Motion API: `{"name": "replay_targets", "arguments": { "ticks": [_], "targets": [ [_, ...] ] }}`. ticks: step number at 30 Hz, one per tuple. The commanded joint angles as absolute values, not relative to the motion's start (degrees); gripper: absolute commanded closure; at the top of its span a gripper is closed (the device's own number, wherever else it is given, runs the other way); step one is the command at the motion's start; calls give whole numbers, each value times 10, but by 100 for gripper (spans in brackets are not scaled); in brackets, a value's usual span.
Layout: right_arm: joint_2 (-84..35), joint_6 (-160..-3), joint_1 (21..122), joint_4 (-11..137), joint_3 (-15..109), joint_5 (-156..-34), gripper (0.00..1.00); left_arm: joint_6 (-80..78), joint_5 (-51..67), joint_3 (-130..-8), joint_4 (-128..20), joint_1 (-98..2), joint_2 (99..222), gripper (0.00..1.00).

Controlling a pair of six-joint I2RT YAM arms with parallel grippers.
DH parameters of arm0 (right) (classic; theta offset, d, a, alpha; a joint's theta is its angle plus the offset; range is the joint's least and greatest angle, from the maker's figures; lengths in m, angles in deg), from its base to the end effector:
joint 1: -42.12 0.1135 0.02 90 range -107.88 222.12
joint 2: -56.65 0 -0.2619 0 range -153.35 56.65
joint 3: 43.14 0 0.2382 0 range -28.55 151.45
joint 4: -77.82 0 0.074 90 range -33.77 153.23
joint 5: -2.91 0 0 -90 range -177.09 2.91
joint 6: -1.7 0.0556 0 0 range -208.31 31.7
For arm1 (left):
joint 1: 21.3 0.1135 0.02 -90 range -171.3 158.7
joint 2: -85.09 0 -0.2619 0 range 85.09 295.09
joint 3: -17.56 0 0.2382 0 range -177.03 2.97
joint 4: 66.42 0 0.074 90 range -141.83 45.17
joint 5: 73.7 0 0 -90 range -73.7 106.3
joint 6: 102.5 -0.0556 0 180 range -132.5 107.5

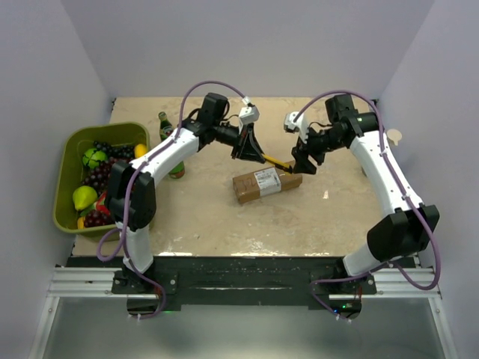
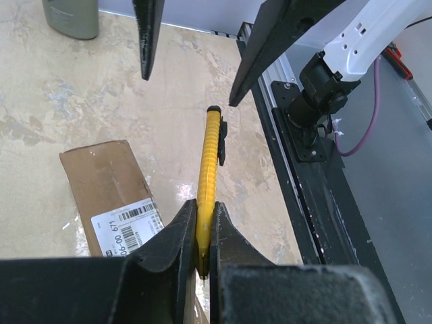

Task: Unpack the express box
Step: Pick up the knife from the center of the board.

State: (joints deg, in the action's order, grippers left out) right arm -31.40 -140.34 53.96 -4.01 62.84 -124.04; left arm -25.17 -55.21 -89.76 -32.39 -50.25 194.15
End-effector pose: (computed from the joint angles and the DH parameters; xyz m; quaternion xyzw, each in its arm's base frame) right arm 0.2768 0.0922 0.3422 -0.5495 0.7462 0.2163 0.3072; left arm 0.3402 -0.2485 0.3002 0.5056 0.5806 -0.5672 0.2925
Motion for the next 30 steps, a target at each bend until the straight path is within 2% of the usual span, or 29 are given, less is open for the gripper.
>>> {"name": "replay_targets", "arguments": {
  "ticks": [1, 11, 20, 30],
  "targets": [
    [-306, -1352, 546, 26, 635, -1227, 32, -238, -552, -908, -342, -504, 1913, 100],
    [-302, -1298, 567, 71, 603, -1160, 34, -173, -566, -901, -412, -507, 1921, 100],
    [-298, -1240, 568, 125, 593, -1149, 36, -156, -581, -903, -426, -509, 1928, 100],
    [-346, -1226, 568, 135, 645, -1154, 37, -252, -583, -934, -349, -519, 1934, 100]
  ]
}}
